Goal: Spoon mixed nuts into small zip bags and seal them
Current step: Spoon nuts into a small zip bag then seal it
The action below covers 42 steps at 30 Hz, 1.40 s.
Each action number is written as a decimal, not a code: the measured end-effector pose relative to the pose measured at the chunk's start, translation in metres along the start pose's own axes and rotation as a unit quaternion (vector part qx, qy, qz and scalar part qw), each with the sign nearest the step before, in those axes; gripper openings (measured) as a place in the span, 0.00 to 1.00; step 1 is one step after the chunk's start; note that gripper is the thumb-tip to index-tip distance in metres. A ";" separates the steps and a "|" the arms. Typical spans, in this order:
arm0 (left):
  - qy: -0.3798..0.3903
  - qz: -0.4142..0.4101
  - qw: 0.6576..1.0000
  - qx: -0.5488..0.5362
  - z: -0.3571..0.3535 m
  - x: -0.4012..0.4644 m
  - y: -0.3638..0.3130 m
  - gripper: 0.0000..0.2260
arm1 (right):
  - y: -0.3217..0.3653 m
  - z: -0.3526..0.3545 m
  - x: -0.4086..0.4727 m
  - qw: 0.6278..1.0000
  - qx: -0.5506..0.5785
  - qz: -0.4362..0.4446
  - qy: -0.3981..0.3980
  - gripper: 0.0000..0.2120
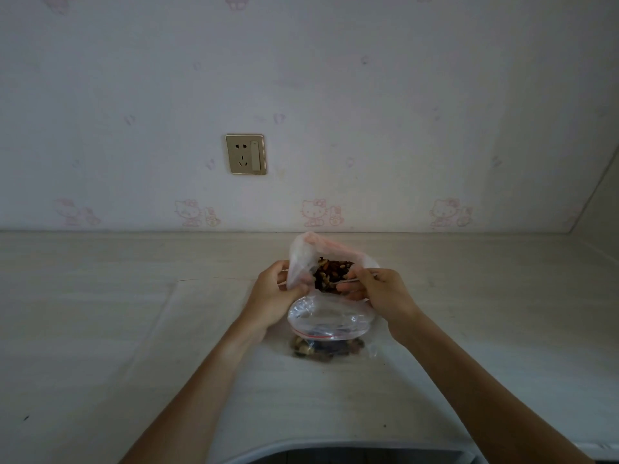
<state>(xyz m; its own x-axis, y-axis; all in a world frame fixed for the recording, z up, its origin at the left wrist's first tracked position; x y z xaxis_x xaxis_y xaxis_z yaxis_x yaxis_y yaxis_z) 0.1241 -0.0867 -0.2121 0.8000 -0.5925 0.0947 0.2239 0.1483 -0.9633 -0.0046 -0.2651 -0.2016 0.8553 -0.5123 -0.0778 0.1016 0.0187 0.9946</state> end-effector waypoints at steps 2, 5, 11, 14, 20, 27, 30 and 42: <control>0.002 0.011 0.999 -0.035 0.000 -0.001 0.001 0.15 | -0.005 -0.001 0.001 0.999 0.028 -0.011 -0.013 0.14; 0.003 0.028 0.997 -0.068 0.000 -0.002 0.002 0.15 | -0.010 -0.002 0.001 0.997 0.062 -0.027 -0.025 0.13; -0.019 0.040 0.995 -0.087 0.003 -0.001 0.003 0.08 | -0.011 0.003 0.000 0.995 0.096 -0.034 -0.012 0.12; -0.040 0.035 0.995 -0.087 0.006 -0.002 0.003 0.07 | -0.011 0.006 -0.003 0.994 0.104 -0.025 -0.006 0.13; -0.068 0.020 0.997 -0.036 0.010 -0.003 0.002 0.06 | -0.007 0.013 -0.009 0.993 0.116 -0.015 -0.007 0.15; -0.096 0.022 0.995 0.031 0.019 -0.003 -0.001 0.08 | 0.001 0.022 -0.016 0.995 0.100 0.000 -0.019 0.16; -0.135 0.005 0.985 0.111 0.030 -0.008 -0.007 0.11 | 0.011 0.028 -0.019 0.994 0.103 0.017 -0.017 0.16; -0.085 -0.052 0.964 0.247 0.021 -0.040 -0.022 0.15 | 0.042 0.046 -0.049 0.990 0.097 0.094 0.033 0.17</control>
<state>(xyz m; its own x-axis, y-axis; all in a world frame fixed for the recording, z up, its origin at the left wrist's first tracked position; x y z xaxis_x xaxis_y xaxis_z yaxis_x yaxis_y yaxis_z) 0.0992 -0.0499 -0.1895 0.8293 -0.4923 0.2642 0.5115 0.4787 -0.7136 -0.0655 -0.2789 -0.1528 0.8820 -0.4579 0.1113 -0.1555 -0.0598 0.9860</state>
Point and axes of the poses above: each hand's wrist, its own x-axis towards the middle knuckle, its own z-axis out of the back of the hand, y = z × x, the point moved 7 cm from there along x, towards the middle knuckle, and after that the axes turned 5 degrees about y, right-handed, at the moved point
